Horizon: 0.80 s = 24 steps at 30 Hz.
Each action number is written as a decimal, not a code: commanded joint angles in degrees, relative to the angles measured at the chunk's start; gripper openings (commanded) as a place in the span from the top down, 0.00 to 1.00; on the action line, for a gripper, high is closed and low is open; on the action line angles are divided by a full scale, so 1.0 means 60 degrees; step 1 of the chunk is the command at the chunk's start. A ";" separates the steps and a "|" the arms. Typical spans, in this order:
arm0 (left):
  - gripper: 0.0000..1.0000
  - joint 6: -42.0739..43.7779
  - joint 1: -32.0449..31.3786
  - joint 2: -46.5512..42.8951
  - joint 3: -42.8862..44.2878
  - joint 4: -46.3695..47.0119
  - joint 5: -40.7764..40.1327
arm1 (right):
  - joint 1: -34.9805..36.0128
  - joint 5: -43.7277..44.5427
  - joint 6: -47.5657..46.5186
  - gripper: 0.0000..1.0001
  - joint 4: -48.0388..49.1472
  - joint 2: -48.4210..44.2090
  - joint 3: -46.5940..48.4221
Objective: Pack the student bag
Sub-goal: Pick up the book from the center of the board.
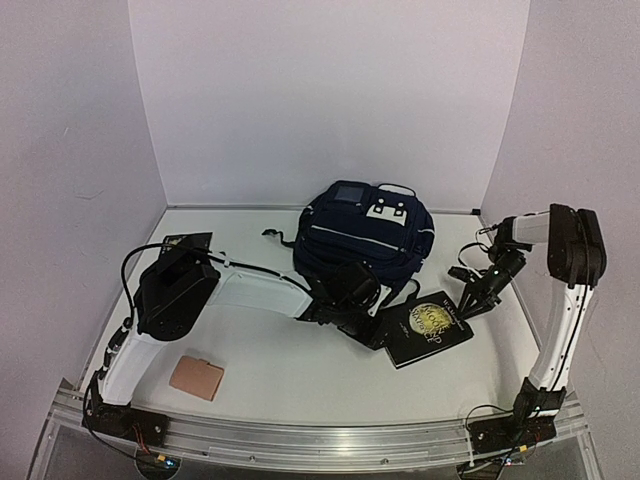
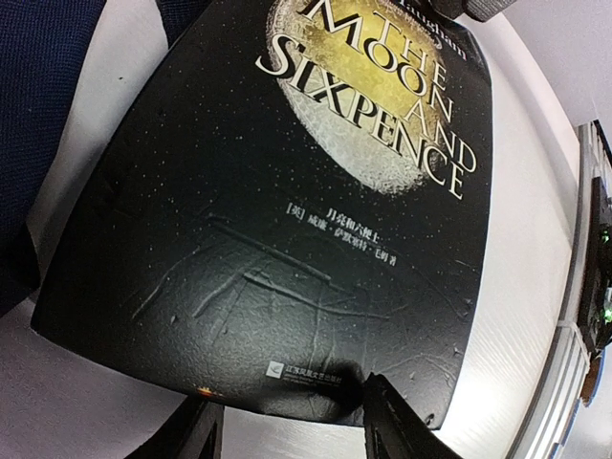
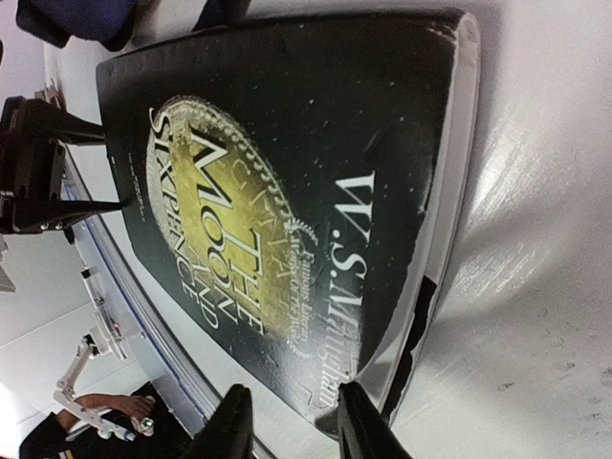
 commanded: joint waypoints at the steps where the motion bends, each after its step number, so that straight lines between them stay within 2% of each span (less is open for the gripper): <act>1: 0.50 -0.0002 -0.0042 0.0333 0.0289 0.0228 -0.0096 | 0.0124 -0.0612 0.0963 0.66 0.0385 -0.0002 -0.0132; 3: 0.50 -0.0002 -0.0040 0.0317 0.0250 0.0246 -0.0097 | 0.0097 0.0165 0.1601 0.60 0.1237 -0.0283 -0.0243; 8: 0.50 0.0036 -0.0047 0.0295 0.0186 0.0249 -0.0096 | 0.0051 0.1198 0.1714 0.44 0.1797 -0.0701 -0.0375; 11: 0.50 0.0058 -0.0035 0.0290 0.0182 0.0253 -0.0105 | 0.0040 0.1525 0.1643 0.40 0.1951 -0.0904 -0.0592; 15: 0.50 0.0057 -0.0033 0.0365 0.0254 0.0249 -0.0090 | 0.0040 0.1652 0.1723 0.40 0.2134 -0.0769 -0.0844; 17: 0.50 0.0060 -0.0034 0.0393 0.0303 0.0235 -0.0073 | 0.0044 0.1197 0.1542 0.45 0.1936 -0.0743 -0.0886; 19: 0.50 0.0069 -0.0036 0.0432 0.0372 0.0185 -0.0054 | 0.0048 0.0196 0.0787 0.53 0.0915 -0.0576 -0.0655; 21: 0.50 0.0088 -0.0036 0.0460 0.0417 0.0163 -0.0053 | 0.0069 -0.0819 -0.0095 0.65 -0.0471 -0.0357 -0.0248; 24: 0.50 0.0122 -0.0035 0.0512 0.0508 0.0144 -0.0033 | 0.0080 -0.1393 -0.0605 0.82 -0.1135 -0.0685 0.0186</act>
